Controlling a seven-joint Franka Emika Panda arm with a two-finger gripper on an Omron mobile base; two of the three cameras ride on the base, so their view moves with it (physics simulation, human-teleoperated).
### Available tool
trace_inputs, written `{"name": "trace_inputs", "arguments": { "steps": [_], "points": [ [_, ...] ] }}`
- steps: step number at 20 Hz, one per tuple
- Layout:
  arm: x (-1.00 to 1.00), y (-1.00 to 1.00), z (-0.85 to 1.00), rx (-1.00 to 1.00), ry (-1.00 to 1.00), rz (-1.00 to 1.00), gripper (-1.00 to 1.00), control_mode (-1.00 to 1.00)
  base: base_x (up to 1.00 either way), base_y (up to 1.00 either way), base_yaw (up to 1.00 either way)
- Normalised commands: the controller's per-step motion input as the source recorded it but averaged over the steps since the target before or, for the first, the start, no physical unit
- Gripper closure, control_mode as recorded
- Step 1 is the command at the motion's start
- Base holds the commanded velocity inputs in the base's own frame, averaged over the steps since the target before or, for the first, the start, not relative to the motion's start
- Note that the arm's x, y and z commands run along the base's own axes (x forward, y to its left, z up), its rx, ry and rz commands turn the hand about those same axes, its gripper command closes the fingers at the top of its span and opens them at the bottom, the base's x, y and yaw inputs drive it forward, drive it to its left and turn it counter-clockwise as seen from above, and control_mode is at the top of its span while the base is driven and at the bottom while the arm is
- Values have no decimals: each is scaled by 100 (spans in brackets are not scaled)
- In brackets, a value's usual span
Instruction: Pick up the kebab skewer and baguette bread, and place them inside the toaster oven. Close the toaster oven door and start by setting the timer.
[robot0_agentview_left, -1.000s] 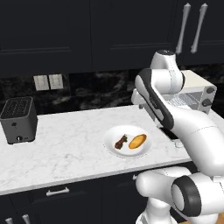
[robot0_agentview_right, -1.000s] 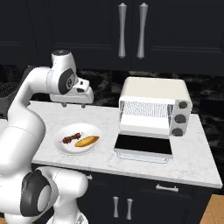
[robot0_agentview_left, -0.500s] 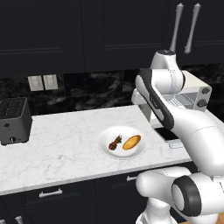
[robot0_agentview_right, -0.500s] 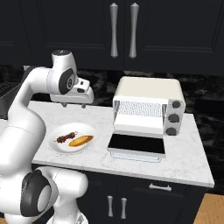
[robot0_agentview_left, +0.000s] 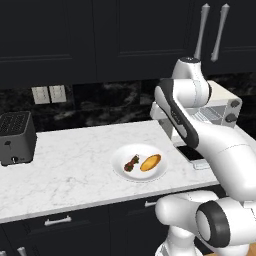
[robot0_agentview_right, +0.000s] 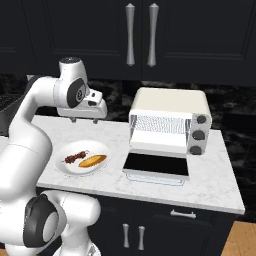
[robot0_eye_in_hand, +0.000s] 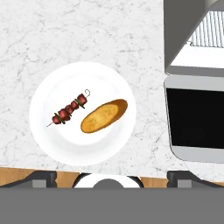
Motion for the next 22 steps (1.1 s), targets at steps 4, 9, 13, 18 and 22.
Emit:
{"name": "trace_inputs", "arguments": {
  "steps": [4, 9, 13, 18, 22],
  "points": [
    [0, 0, 0, 0, 0, 0, -100, -100, 0, 0, 0],
    [0, 0, 0, 0, 0, 0, -100, -100, 0, 0, 0],
    [-5, 0, 0, 0, 0, 0, -100, -100, 0, 0, 0],
    [-40, -5, -12, -1, -5, 1, -100, -100, 0, 0, 0],
    [-50, -53, -17, -1, -11, 1, -100, -100, 0, 0, 0]
  ]
}}
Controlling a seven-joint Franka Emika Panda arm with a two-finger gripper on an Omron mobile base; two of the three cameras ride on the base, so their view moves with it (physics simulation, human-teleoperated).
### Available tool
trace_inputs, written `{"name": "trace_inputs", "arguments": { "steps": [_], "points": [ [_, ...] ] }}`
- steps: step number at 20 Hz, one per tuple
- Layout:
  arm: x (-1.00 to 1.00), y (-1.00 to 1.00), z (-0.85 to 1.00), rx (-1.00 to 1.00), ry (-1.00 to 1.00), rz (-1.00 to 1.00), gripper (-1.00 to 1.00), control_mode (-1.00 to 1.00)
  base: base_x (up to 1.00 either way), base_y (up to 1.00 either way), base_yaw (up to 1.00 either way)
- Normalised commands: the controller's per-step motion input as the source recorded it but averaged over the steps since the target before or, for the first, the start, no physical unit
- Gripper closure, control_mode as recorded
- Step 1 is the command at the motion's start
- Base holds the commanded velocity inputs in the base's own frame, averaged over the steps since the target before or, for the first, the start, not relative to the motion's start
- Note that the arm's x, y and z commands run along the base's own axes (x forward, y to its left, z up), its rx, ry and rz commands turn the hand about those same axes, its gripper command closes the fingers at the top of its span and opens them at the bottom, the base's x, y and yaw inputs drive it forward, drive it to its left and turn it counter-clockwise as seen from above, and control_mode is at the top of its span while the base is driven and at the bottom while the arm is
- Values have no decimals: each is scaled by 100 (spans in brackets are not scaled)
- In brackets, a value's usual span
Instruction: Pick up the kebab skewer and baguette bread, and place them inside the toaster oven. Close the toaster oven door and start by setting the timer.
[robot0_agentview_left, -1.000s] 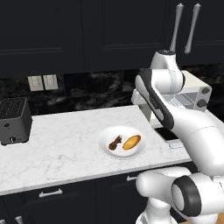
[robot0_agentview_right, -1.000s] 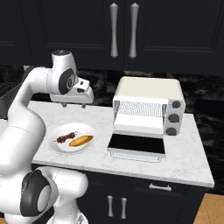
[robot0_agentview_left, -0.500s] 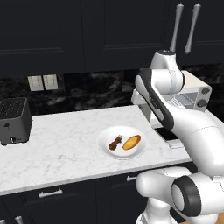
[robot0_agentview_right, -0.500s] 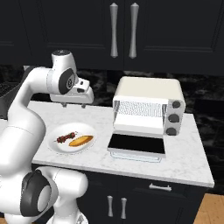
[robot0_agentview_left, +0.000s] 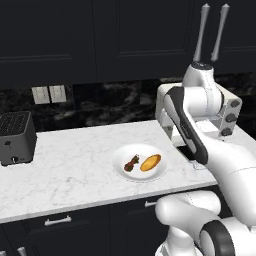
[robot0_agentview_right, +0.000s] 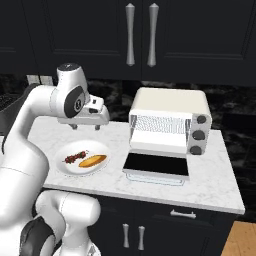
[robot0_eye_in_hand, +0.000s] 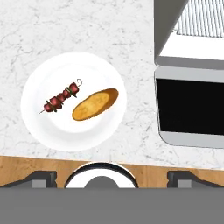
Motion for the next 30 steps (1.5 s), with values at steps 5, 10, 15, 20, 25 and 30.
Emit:
{"name": "trace_inputs", "arguments": {
  "steps": [5, 10, 15, 20, 25, 30],
  "points": [
    [-22, -61, -30, -1, 0, 0, -100, -100, 0, 0, 0],
    [0, -15, -34, 0, -1, 16, -100, -100, 0, 0, 0],
    [9, -10, -30, 1, -24, 25, -100, -100, 0, 0, 0],
    [38, -2, -26, 0, -36, 14, -100, -100, 0, 0, 0],
    [8, -48, -13, 6, -39, 2, -100, -100, 0, 0, 0],
    [7, -56, 0, 6, -33, 0, -100, -100, 0, 0, 0]
  ]
}}
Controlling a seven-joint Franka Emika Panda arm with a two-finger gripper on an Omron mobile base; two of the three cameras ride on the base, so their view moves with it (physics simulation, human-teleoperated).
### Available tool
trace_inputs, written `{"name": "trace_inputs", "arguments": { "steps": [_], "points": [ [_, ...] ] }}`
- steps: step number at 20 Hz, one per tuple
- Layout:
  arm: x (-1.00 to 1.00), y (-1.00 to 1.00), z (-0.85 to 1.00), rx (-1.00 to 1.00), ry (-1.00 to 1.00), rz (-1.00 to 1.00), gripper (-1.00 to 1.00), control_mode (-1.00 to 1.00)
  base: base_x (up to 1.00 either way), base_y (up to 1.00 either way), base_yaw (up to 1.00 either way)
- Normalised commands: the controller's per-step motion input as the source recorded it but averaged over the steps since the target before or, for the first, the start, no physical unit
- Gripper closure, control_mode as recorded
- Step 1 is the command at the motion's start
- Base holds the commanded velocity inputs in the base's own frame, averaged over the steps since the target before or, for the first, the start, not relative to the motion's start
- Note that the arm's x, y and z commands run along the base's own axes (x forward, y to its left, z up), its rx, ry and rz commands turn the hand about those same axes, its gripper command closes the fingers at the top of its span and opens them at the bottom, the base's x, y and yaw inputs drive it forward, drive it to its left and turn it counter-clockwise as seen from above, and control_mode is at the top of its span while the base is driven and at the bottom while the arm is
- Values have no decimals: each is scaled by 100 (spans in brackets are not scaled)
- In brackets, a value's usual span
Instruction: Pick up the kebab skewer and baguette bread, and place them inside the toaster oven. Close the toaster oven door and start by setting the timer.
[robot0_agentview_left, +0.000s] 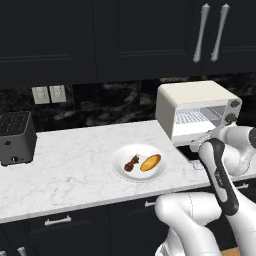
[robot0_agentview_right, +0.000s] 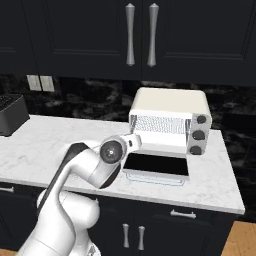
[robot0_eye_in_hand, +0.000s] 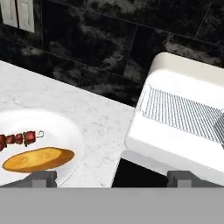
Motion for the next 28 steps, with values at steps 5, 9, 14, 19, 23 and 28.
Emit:
{"name": "trace_inputs", "arguments": {
  "steps": [5, 9, 14, 19, 23, 28],
  "points": [
    [25, -59, 0, 0, -28, 0, -100, -100, 0, 0, 0],
    [33, -74, 0, 0, -15, 0, -100, -100, 0, 0, 0],
    [24, -85, 2, 1, -1, 0, -100, -100, 0, 0, 0],
    [35, -47, 7, 0, 12, 0, -100, -100, 0, 0, 0],
    [53, 1, -1, 0, 2, 1, -100, -100, 0, 0, 0],
    [51, 12, -8, 0, -2, 0, -100, -100, 0, 0, 0]
  ]
}}
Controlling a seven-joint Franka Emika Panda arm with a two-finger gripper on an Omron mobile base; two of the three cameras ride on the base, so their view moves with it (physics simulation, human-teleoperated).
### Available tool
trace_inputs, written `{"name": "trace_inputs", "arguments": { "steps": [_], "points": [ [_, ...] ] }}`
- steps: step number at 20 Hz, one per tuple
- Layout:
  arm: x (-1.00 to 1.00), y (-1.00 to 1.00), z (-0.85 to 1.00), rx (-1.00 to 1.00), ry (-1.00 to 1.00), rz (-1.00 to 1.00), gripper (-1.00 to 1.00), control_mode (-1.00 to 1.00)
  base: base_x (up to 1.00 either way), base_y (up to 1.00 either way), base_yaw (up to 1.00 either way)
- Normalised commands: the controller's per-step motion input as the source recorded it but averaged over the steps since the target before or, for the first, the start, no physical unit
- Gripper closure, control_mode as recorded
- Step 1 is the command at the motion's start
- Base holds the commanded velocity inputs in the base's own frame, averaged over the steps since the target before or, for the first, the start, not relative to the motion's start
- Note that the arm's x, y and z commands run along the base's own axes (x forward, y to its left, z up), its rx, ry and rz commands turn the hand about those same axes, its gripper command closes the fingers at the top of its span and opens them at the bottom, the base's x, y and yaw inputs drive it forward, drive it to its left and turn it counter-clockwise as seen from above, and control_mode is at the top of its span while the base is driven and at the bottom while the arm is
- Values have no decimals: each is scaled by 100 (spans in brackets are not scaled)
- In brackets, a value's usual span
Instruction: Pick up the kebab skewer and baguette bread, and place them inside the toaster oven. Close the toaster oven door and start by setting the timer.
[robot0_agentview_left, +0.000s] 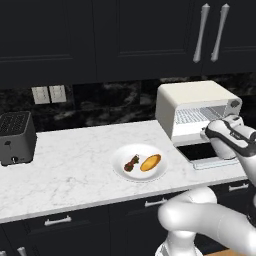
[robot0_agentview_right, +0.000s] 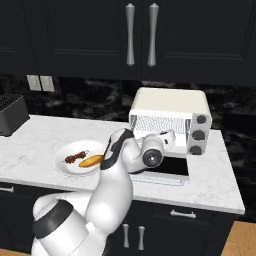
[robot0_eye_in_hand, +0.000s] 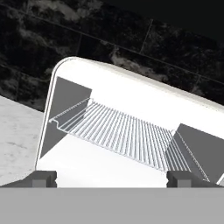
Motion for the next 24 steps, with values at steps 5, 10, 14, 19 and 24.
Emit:
{"name": "trace_inputs", "arguments": {
  "steps": [5, 10, 14, 19, 24],
  "points": [
    [40, 0, -3, 0, -1, 0, -100, -100, 0, 0, 0],
    [21, 0, -16, -9, 0, 0, -100, -100, 0, 0, 0],
    [25, -2, -14, -13, 0, 0, -100, -100, 0, 0, 0],
    [33, -21, 0, -8, 1, 0, -100, -100, 0, 0, 0],
    [30, -8, -6, -2, 5, 0, -100, -100, 0, 0, 0]
  ]
}}
